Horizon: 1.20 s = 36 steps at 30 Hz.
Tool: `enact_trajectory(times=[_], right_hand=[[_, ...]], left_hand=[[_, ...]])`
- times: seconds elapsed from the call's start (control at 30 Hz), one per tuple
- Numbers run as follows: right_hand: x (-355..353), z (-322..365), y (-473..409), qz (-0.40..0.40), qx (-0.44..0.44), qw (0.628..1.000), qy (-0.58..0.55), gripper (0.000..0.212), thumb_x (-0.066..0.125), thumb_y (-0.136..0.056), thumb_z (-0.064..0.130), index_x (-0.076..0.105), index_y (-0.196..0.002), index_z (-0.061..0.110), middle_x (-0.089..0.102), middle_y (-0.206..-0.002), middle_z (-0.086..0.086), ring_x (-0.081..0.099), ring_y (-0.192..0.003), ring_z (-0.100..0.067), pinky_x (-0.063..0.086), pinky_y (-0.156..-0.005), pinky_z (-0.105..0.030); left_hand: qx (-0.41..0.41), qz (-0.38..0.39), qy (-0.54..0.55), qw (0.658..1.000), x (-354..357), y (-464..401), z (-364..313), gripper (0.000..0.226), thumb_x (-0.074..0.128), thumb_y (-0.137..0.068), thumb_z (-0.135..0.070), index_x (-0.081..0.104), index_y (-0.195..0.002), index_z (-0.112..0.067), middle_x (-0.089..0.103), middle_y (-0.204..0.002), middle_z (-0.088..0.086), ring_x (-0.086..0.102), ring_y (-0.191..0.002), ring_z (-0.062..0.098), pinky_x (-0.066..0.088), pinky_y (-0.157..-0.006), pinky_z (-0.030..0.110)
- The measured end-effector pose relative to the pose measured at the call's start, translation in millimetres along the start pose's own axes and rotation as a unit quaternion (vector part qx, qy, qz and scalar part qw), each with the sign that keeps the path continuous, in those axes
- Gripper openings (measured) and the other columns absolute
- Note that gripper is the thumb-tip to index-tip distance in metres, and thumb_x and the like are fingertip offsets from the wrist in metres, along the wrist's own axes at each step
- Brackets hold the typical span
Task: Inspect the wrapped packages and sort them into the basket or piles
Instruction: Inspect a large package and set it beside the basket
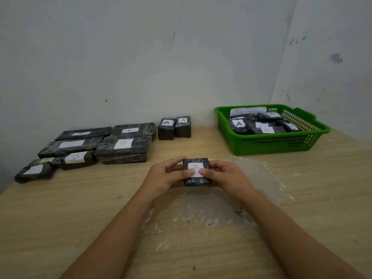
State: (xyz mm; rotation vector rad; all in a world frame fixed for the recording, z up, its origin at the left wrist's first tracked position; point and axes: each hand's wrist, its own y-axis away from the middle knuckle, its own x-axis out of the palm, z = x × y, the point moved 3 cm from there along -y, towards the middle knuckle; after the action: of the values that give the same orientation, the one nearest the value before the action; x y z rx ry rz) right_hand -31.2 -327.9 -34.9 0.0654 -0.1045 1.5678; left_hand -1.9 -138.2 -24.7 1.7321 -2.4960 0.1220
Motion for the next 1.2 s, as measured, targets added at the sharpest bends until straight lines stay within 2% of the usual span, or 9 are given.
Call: enact_trajectory(times=[0.07,0.13,0.2,0.3,0.47,0.7,0.83,0.97,1.2], right_hand=[[0.0,0.6,0.6,-0.001,0.011,1.0,-0.004,0.026,0.074,-0.09,0.008,0.072,-0.115,-0.001,0.077,-0.104,-0.02,0.073,-0.085,-0.023,0.059,-0.063,-0.027],[0.9,1.5,1.4,0.001,0.019,1.0,-0.013,0.029,0.075,-0.09,0.011,0.072,-0.117,0.001,0.078,-0.103,-0.016,0.073,-0.083,-0.021,0.058,-0.06,-0.027],[0.8,2.1,1.4,-0.015,0.021,0.999,-0.038,0.038,0.077,-0.088,0.01,0.067,-0.125,0.005,0.076,-0.106,-0.015,0.074,-0.082,-0.02,0.058,-0.059,-0.028],[1.2,4.3,2.3,-0.019,0.011,0.999,-0.047,0.046,0.077,-0.087,0.014,0.063,-0.131,0.012,0.07,-0.12,-0.016,0.074,-0.087,-0.022,0.059,-0.065,-0.03],[5.6,9.8,7.8,0.031,-0.009,0.999,-0.013,0.049,0.078,-0.077,0.036,0.071,-0.12,0.016,0.076,-0.114,-0.008,0.075,-0.1,-0.024,0.058,-0.08,-0.03],[5.2,12.1,8.4,0.037,-0.018,0.999,-0.016,0.047,0.074,-0.078,0.043,0.073,-0.114,0.013,0.076,-0.114,-0.01,0.072,-0.108,-0.026,0.058,-0.09,-0.035],[6.5,13.3,9.3,0.04,-0.024,0.999,-0.027,0.043,0.073,-0.08,0.037,0.074,-0.112,0.009,0.076,-0.113,-0.012,0.072,-0.109,-0.028,0.057,-0.092,-0.036],[3.2,14.9,8.2,0.024,-0.049,0.998,-0.04,0.036,0.075,-0.078,0.031,0.078,-0.105,0.007,0.076,-0.11,-0.016,0.071,-0.11,-0.031,0.058,-0.092,-0.036],[3.4,11.4,6.1,0.02,-0.045,0.998,-0.04,0.038,0.076,-0.076,0.034,0.076,-0.104,0.008,0.076,-0.109,-0.014,0.071,-0.108,-0.028,0.058,-0.093,-0.035]], left_hand=[[0.024,0.016,-0.039,0.999,-3.6,0.6,-2.9,0.08,0.089,-0.063,-0.014,0.063,-0.139,-0.023,0.072,-0.128,-0.005,0.072,-0.113,0.014,0.06,-0.091,0.035],[0.033,0.046,-0.062,0.996,-4.3,2.5,-4.2,0.083,0.09,-0.061,-0.01,0.062,-0.138,-0.027,0.07,-0.13,-0.013,0.072,-0.112,0.014,0.059,-0.09,0.029],[0.028,0.066,-0.075,0.995,-3.9,3.1,-5.0,0.081,0.09,-0.06,-0.009,0.064,-0.135,-0.025,0.071,-0.129,-0.01,0.073,-0.111,0.018,0.058,-0.088,0.026],[0.036,0.049,-0.104,0.993,-4.8,3.2,-5.9,0.068,0.09,-0.063,-0.019,0.069,-0.128,-0.022,0.075,-0.122,-0.004,0.073,-0.109,0.016,0.057,-0.087,0.024],[0.016,0.006,-0.071,0.997,-5.0,1.7,-4.2,0.048,0.076,-0.079,-0.035,0.074,-0.119,-0.009,0.077,-0.114,0.01,0.075,-0.102,0.025,0.06,-0.085,0.027],[-0.002,0.0,-0.049,0.999,5.4,4.5,-5.2,0.06,0.069,-0.079,-0.052,0.075,-0.115,-0.004,0.078,-0.107,0.014,0.076,-0.1,0.029,0.06,-0.091,0.032],[-0.006,0.009,-0.042,0.999,7.8,6.3,-5.7,0.056,0.067,-0.083,-0.05,0.074,-0.115,-0.004,0.078,-0.109,0.014,0.075,-0.104,0.028,0.058,-0.096,0.035],[0.01,0.029,-0.032,0.999,8.6,8.4,-8.7,0.049,0.07,-0.081,-0.042,0.076,-0.116,-0.008,0.077,-0.115,0.01,0.071,-0.113,0.021,0.055,-0.099,0.029],[0.017,0.035,-0.01,0.999,7.4,7.3,-8.6,0.048,0.073,-0.077,-0.033,0.075,-0.117,-0.007,0.077,-0.116,0.01,0.07,-0.115,0.021,0.053,-0.102,0.03]])
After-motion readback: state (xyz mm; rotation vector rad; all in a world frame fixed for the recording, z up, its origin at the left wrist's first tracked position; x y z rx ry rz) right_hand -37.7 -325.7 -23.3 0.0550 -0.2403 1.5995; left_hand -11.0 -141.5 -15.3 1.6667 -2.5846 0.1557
